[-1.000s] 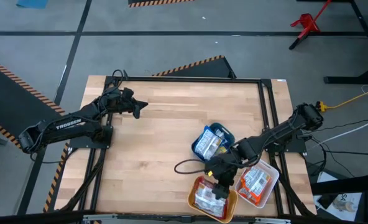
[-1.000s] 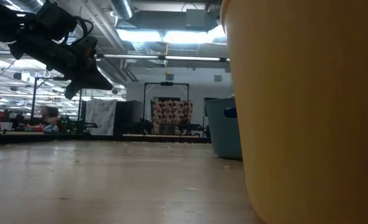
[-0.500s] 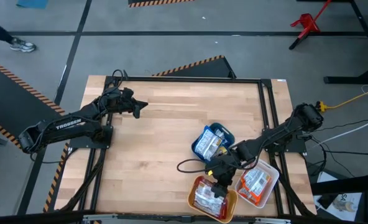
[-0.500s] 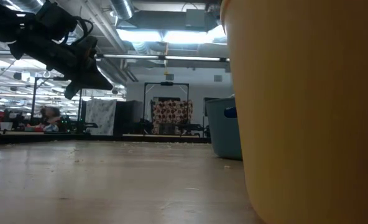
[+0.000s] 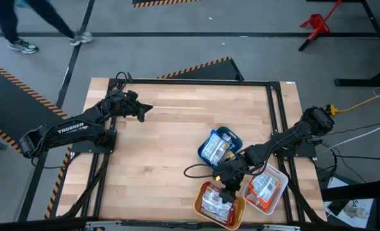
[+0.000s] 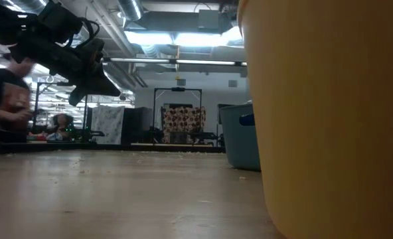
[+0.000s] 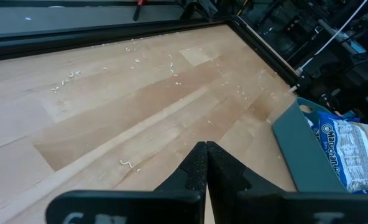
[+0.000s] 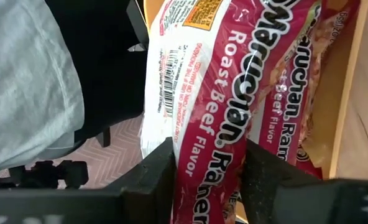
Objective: Sort Maruchan noodles
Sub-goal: Put the red noodle pack into the yellow bin, then return to Home Position
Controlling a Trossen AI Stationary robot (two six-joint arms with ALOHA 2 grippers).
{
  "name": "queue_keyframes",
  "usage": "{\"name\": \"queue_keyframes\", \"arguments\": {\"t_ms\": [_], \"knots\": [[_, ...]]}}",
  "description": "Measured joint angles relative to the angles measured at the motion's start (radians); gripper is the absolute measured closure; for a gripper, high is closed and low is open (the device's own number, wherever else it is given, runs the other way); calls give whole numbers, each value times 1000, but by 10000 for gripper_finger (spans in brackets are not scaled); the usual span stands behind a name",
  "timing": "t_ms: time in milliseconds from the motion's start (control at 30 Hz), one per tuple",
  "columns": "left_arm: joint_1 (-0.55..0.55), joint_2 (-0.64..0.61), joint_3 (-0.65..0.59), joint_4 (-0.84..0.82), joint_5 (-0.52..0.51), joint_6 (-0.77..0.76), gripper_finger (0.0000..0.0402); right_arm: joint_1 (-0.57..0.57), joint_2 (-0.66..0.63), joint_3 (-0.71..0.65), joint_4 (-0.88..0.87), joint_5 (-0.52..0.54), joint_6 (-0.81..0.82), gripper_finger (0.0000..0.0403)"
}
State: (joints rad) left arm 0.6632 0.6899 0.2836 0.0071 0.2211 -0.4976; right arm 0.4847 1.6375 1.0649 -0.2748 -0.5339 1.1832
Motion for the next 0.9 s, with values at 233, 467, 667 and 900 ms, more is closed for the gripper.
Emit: {"name": "queue_keyframes", "arguments": {"t_ms": [233,467,667,900], "knots": [[0,0,0,0,-3,1,401,0,0,-1,-15,1,-12,212],[0,0,0,0,-4,2,401,0,0,-1,-13,0,-13,141],[0,0,0,0,-6,5,401,-1,0,-1,-13,-1,-12,121],[0,0,0,1,-21,16,401,-10,-36,-1,-32,-16,-11,122]]}}
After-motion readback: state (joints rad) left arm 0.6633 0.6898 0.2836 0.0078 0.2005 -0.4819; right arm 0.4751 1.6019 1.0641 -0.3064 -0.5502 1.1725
